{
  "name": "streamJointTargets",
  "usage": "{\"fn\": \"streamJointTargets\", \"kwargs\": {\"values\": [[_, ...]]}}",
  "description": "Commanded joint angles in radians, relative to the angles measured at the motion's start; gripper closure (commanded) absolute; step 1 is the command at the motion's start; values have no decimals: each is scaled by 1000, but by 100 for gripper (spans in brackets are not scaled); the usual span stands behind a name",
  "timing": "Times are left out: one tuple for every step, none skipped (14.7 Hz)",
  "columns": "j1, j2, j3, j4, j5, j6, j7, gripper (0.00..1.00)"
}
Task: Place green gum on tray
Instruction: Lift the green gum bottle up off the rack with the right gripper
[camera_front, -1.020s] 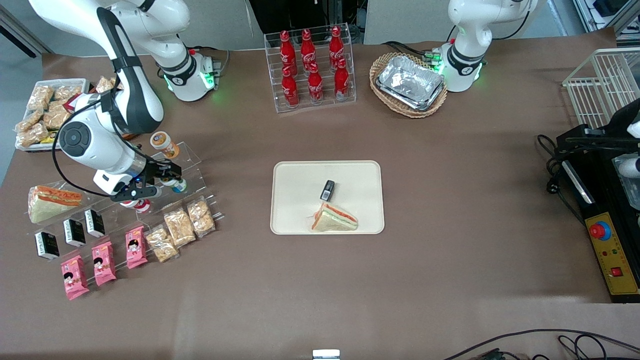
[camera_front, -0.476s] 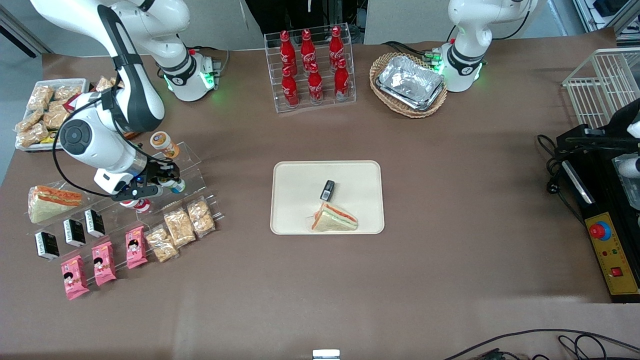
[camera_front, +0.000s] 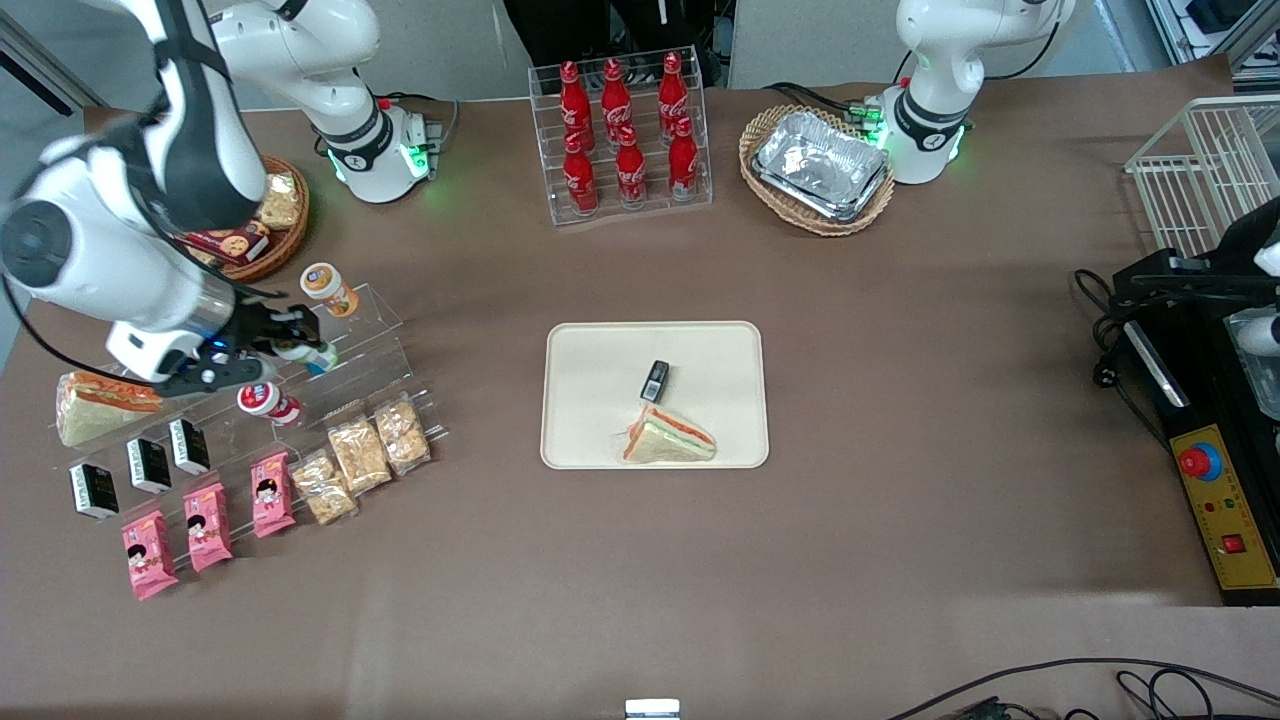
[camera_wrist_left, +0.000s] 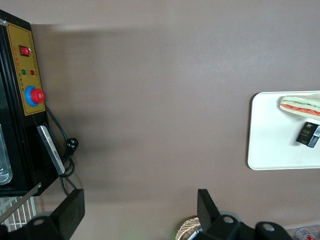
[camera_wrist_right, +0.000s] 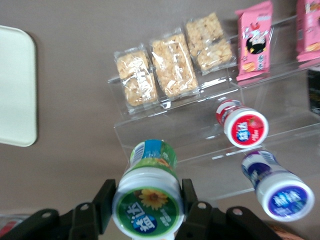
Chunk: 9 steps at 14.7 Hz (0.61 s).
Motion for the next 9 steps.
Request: {"fn": "streamJointTargets", "kwargs": {"values": [[1, 15, -6, 190, 6, -177, -20, 68], [1, 17, -6, 245, 8, -229, -20, 68], [3, 19, -5, 296, 9, -281, -15, 68], [4, 20, -2, 342, 14, -328, -7, 68], [7, 20, -2, 377, 40, -367, -1, 68], [7, 19, -2, 402, 79, -397, 23, 68], [9, 19, 0, 411, 115, -414, 83, 68], [19, 17, 17, 415, 135, -421, 151, 68], [33, 17, 46, 415, 141, -422, 214, 68]]}}
